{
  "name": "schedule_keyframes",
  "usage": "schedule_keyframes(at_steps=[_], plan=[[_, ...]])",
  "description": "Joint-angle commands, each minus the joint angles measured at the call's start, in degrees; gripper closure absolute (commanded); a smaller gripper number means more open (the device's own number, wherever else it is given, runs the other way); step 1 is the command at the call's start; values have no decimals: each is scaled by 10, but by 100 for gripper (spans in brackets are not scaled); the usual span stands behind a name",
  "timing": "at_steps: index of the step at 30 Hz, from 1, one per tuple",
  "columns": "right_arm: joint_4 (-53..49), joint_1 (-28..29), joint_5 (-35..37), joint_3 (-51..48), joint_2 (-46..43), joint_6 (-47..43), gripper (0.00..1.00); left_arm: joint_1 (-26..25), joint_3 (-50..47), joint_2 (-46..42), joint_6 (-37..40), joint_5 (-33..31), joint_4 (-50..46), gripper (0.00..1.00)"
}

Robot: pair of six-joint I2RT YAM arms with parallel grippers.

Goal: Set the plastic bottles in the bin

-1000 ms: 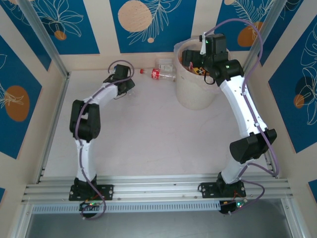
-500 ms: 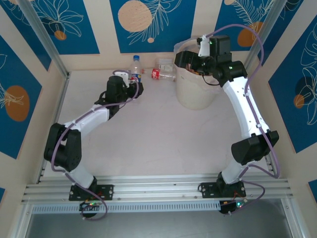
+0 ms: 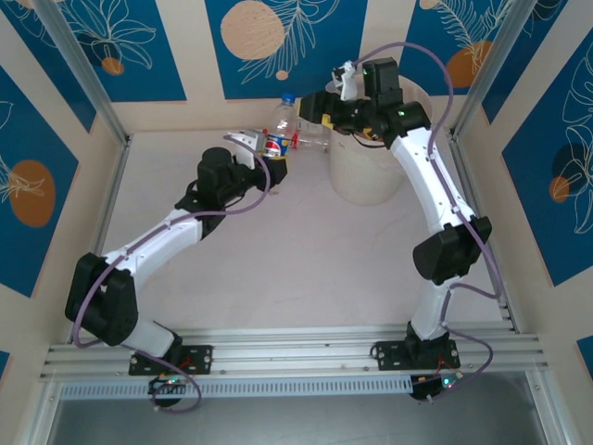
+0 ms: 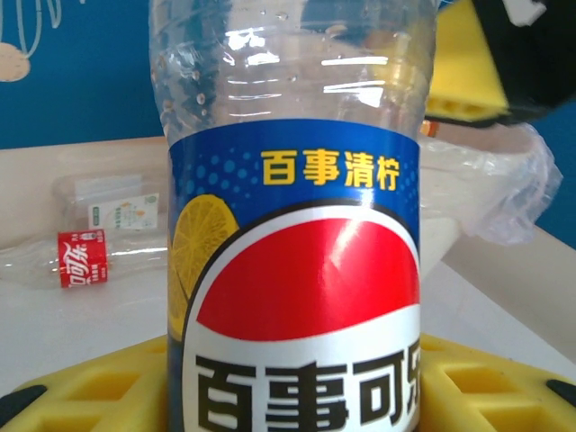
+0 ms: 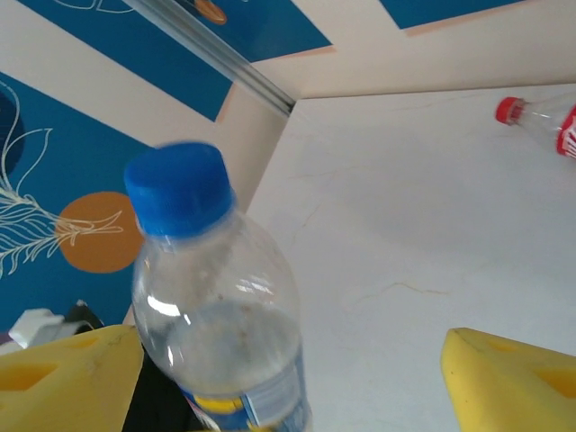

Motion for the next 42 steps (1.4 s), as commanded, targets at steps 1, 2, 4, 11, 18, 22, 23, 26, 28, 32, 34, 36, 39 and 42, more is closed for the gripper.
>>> schedule_keyframes(at_steps=[1,2,4,11,18,22,23,26,28,32,34,36,39,42], plan=[[-12,12,-35,45,12,5,16,-9,-6,-21,24,20,14,47],[-12,16,-37,51,17,5,17,-11,-6,-22,27,21,14,47],[-11,21,-37,61,24,5,18,-13,-6,-25,28,21,14,47],[-20,27,-27,80,42,9,28,-21,-1,-33,29,28,10,47],[-21,30,-29,86,46,7,43,-27,4,-39,36,33,0,46],[-22,30,-27,90,48,5,46,-28,7,-38,42,43,-4,46],[-22,30,-26,91,48,4,48,-29,7,-38,41,44,-4,46],[-25,30,-16,94,49,0,53,-29,7,-38,41,45,-3,46],[-28,30,-11,96,48,-2,58,-30,7,-39,41,45,-3,46],[-34,29,-1,98,44,-5,74,-30,8,-38,36,41,-3,44],[-38,29,6,99,40,-9,77,-30,10,-38,35,40,-7,30],[-42,27,16,100,34,-15,80,-30,12,-41,34,35,-11,11],[-50,23,40,98,19,-27,83,-30,9,-54,32,27,-16,0],[-46,15,67,87,-5,-37,84,-30,0,-75,32,17,-16,0]])
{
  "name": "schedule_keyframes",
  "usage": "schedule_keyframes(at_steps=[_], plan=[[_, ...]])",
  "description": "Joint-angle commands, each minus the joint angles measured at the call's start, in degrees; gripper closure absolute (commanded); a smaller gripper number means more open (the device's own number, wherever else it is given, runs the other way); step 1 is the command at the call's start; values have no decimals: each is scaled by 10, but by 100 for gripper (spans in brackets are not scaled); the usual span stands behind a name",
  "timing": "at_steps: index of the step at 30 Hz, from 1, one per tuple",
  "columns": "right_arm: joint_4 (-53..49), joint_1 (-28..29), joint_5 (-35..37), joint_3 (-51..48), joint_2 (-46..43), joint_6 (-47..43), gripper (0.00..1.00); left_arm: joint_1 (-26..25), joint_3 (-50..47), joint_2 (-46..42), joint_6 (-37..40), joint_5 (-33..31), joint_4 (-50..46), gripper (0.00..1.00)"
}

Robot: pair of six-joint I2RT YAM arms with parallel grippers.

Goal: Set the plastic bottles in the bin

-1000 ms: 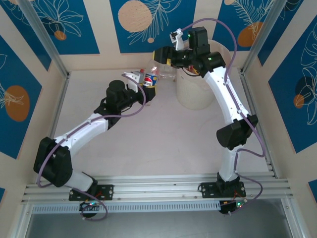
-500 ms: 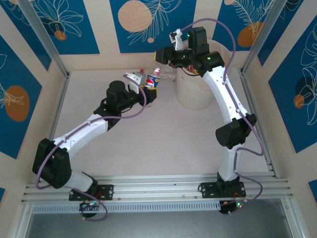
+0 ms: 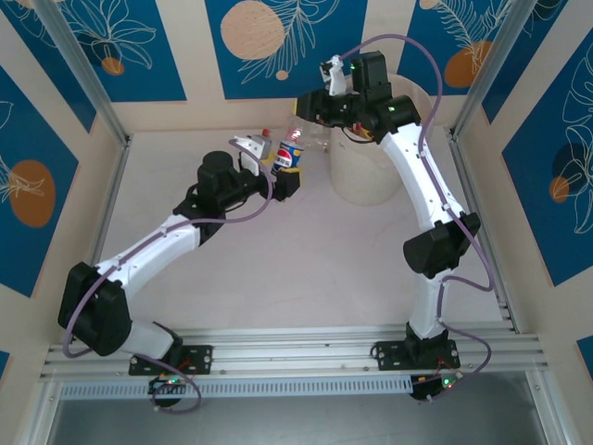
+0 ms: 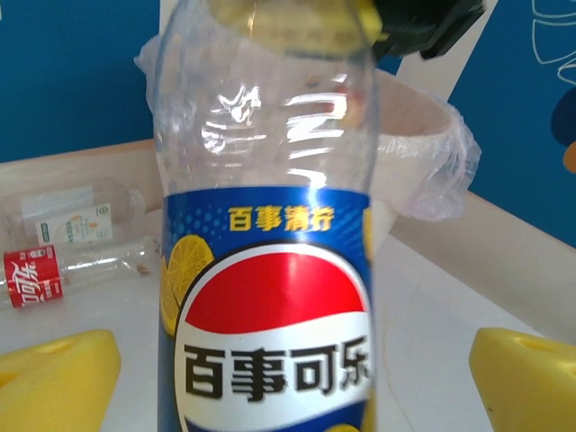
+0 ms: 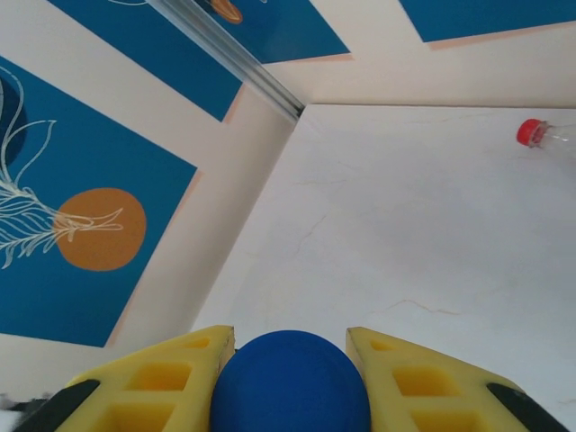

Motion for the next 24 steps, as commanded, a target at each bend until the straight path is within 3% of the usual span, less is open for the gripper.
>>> schedule_keyframes(at_steps=[1,6,11,18,24], plan=[[-5,-12,36,2,-52,-21,85,-5,1,-42,4,-11,7,0],[43,-44,78,-41,-106,-4,88,-5,-16,-81,8,-41,-3,0],[152,-105,115,-156,-190,67,90,-5,-36,-113,13,-77,-12,0],[315,-166,240,-328,-307,96,90,-4,-54,-142,21,-120,-35,0],[363,-218,271,-348,-311,132,90,-4,-64,-160,21,-144,-48,0]])
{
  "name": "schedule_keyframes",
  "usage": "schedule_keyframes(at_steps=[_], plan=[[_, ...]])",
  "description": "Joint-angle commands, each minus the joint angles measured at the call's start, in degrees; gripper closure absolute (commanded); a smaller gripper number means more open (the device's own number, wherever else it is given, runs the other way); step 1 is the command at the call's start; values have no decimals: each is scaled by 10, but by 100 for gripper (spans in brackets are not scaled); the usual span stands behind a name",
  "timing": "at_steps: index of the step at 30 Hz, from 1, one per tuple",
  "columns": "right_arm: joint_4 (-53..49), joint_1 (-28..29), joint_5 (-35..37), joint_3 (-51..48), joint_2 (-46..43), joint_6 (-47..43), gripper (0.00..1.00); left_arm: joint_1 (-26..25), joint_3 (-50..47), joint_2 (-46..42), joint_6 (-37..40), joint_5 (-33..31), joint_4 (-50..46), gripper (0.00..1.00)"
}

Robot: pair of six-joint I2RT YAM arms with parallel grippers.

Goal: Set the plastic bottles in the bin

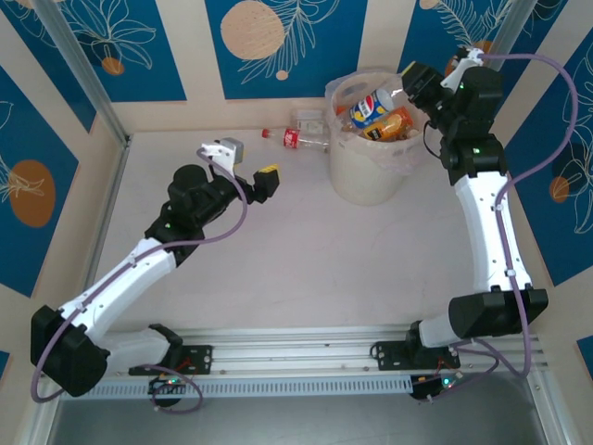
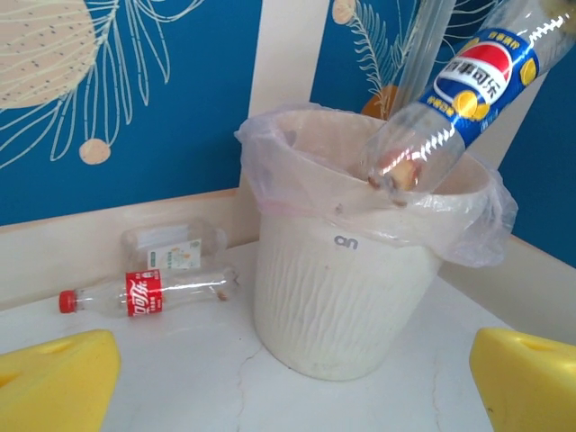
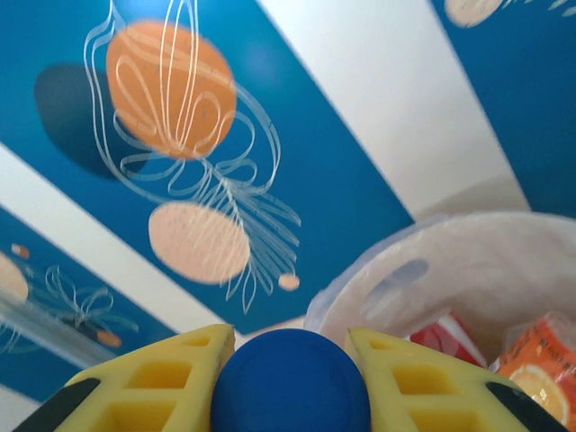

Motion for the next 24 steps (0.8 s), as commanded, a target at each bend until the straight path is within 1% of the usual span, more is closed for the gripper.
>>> schedule_keyframes(at_steps=[1,5,8,10,16,19,24], plan=[[68,-27,46,-10,-3,38,90,-4,-7,-21,10,-27,-13,0],[90,-42,63,-23,4,64,91,-4,-9,-27,12,-39,-25,0],[98,-46,84,-31,11,68,91,-4,-8,-29,15,-48,-34,0],[92,-48,85,-26,24,67,91,-4,-5,-29,15,-57,-41,0],[46,-47,41,28,98,66,91,-3,10,-21,2,-110,-82,0],[0,-48,8,75,142,63,94,-1,15,-18,-4,-120,-98,0],[-10,-48,-25,100,188,78,94,0,12,-16,-13,-135,-110,0]])
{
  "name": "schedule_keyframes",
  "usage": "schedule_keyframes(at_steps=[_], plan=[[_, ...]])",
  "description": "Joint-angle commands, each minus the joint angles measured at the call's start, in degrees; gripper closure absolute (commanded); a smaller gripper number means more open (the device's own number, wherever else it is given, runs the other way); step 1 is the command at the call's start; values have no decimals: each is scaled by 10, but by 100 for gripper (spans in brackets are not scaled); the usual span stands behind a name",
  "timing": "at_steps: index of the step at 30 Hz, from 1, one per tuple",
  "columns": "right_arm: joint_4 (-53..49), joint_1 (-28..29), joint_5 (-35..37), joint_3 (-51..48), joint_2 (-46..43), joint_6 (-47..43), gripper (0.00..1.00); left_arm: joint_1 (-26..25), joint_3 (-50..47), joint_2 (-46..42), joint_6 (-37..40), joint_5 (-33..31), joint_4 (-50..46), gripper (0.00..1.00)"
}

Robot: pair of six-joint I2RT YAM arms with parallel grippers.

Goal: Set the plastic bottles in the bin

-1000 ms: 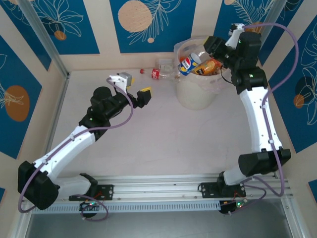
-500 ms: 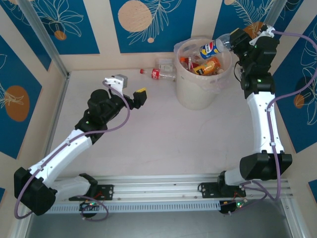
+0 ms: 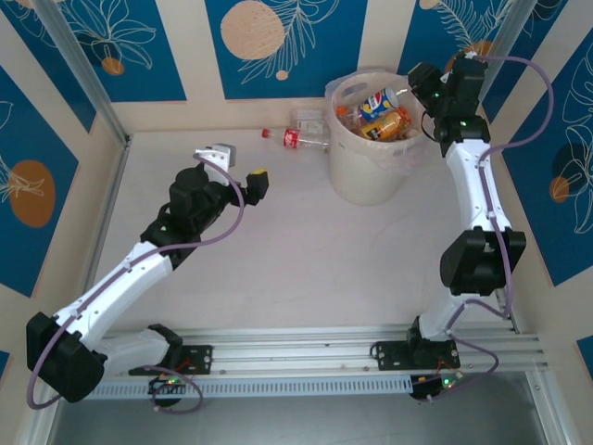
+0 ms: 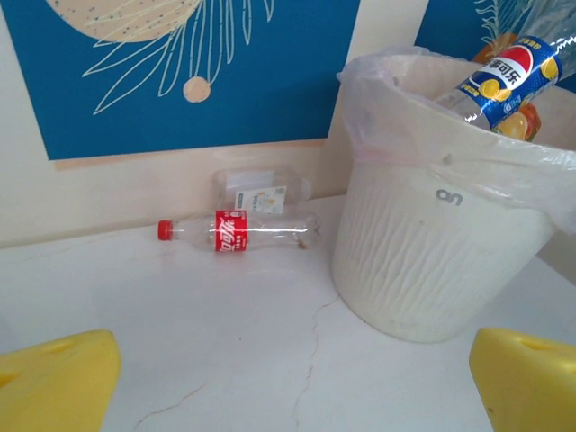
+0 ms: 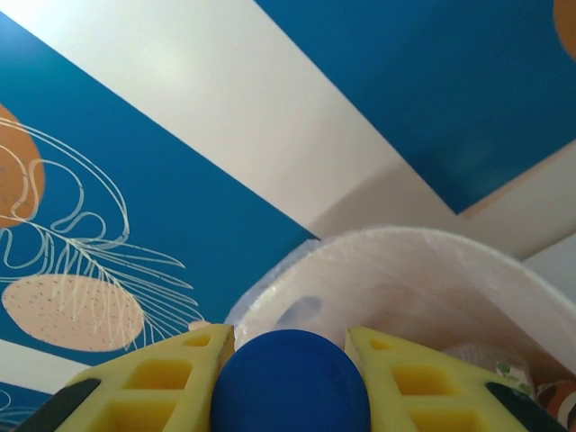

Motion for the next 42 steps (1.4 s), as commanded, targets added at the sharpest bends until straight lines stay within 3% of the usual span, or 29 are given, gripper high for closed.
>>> schedule_keyframes(at_steps=[1,16,26,29,34,38,42], plan=[[-19,-3,-32,34,15,13,94,1,12,0,-12,-25,-11,0],[-125,-9,-59,195,177,24,93,7,10,18,-23,-15,-7,0],[-238,-8,-16,270,217,-22,70,8,20,36,-30,-4,-4,0],[-265,-7,23,283,211,-48,71,8,21,36,-31,1,-2,0],[-244,-1,48,249,177,-94,85,8,23,35,-31,2,-1,0],[-143,9,51,148,116,-106,86,8,23,40,-34,4,2,0],[-155,29,92,168,117,-139,85,8,23,42,-33,7,1,0]])
